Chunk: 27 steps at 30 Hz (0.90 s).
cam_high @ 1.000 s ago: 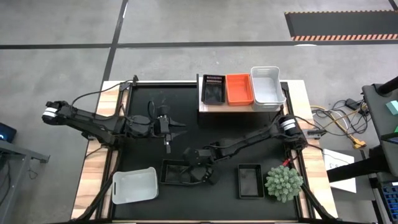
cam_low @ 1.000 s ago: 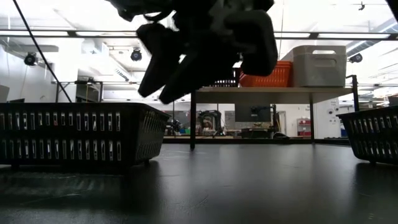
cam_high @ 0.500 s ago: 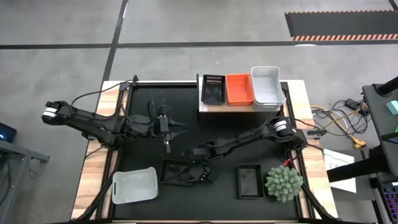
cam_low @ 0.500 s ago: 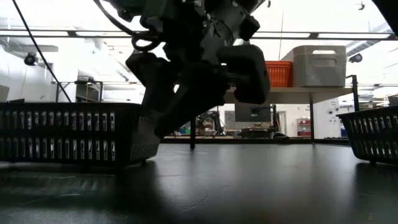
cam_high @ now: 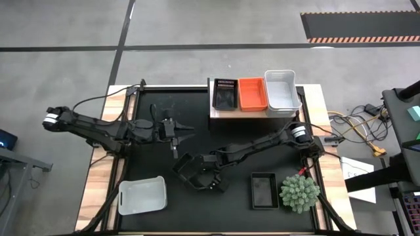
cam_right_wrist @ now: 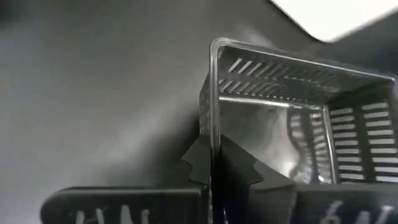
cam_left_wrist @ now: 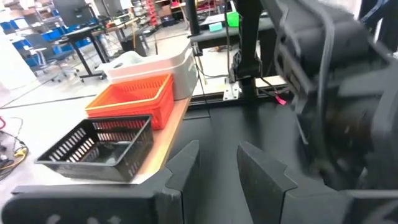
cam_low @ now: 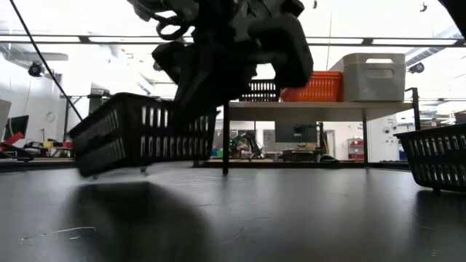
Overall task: Stack baskets on shelf by color
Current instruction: Stack the left black basket on the black basket on the shelf
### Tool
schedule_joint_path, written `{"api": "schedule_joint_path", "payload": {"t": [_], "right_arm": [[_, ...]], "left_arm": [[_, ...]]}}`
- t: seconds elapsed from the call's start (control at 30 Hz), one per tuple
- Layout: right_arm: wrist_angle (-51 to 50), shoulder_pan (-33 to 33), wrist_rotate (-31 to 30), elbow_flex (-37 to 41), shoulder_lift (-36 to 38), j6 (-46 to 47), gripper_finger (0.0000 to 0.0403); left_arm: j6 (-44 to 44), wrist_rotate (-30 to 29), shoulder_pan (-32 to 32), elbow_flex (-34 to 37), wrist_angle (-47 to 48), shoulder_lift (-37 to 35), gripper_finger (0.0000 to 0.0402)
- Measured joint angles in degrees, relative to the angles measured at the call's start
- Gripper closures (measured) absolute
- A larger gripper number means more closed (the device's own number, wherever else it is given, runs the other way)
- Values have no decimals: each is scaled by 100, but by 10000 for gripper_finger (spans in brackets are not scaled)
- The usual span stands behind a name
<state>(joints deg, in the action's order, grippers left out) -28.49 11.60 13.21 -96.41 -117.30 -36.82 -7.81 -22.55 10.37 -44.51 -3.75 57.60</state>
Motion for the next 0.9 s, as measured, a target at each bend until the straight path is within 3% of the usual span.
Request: {"api": "schedule_joint_path", "payload": {"t": [0.4,0.73,0.9], "right_arm": [[-2925,15,-1038,-1698,177,1532,394],[-3617,15,-2358,-3164,254,2470,394],[-3605,0,-3608,-3834,260,2932,394]], "left_arm": [[135,-354,30,717,-20,-960,311],[149,-354,28,1276,-33,-1810,311],[153,-354,28,1300,-62,-1930,311]]}}
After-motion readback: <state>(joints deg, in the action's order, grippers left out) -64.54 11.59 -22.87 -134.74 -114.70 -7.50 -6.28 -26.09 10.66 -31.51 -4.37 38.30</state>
